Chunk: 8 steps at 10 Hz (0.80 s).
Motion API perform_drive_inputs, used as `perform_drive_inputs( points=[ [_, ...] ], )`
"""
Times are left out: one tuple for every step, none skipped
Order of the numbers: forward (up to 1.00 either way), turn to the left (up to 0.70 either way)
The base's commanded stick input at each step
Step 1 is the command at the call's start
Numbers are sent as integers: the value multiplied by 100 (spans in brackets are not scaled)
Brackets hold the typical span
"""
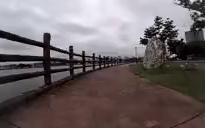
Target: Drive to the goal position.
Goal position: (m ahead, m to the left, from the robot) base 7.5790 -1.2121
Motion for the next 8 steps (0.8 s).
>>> perform_drive_inputs(
  points=[
    [76, 0],
    [85, 0],
    [85, 0],
    [85, 0],
    [93, 0],
    [100, 0],
    [100, 0],
    [100, 0]
  ],
)
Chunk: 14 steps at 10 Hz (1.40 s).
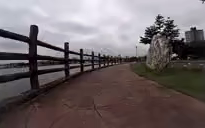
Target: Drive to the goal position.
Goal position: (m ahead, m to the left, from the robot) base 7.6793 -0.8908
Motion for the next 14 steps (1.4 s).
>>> perform_drive_inputs(
  points=[
    [100, 0],
    [100, 0],
    [100, 0],
    [100, 0],
    [100, 0],
    [100, 0],
    [100, 0],
    [100, 0],
    [100, 0],
    [100, 0],
    [100, 0],
    [100, 0],
    [100, 0],
    [100, 0]
  ],
)
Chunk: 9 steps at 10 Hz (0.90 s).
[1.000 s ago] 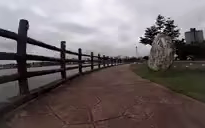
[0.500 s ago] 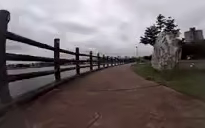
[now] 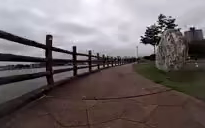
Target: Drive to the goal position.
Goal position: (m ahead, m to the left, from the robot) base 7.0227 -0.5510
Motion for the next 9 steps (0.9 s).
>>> perform_drive_inputs(
  points=[
    [100, 0],
    [100, 0],
    [100, 0],
    [100, 0],
    [100, 0],
    [100, 0],
    [100, 0],
    [100, 0],
    [100, 0]
  ],
)
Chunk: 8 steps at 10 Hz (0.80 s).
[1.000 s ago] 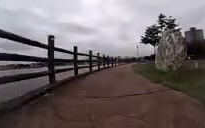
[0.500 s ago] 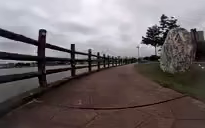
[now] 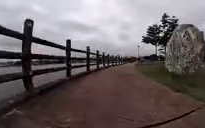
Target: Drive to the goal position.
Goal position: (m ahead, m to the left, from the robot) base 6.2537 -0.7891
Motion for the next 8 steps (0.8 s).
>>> perform_drive_inputs(
  points=[
    [100, 0],
    [100, 0],
    [100, -26],
    [100, -40],
    [100, -40],
    [100, -10],
    [100, 0],
    [100, 0]
  ],
)
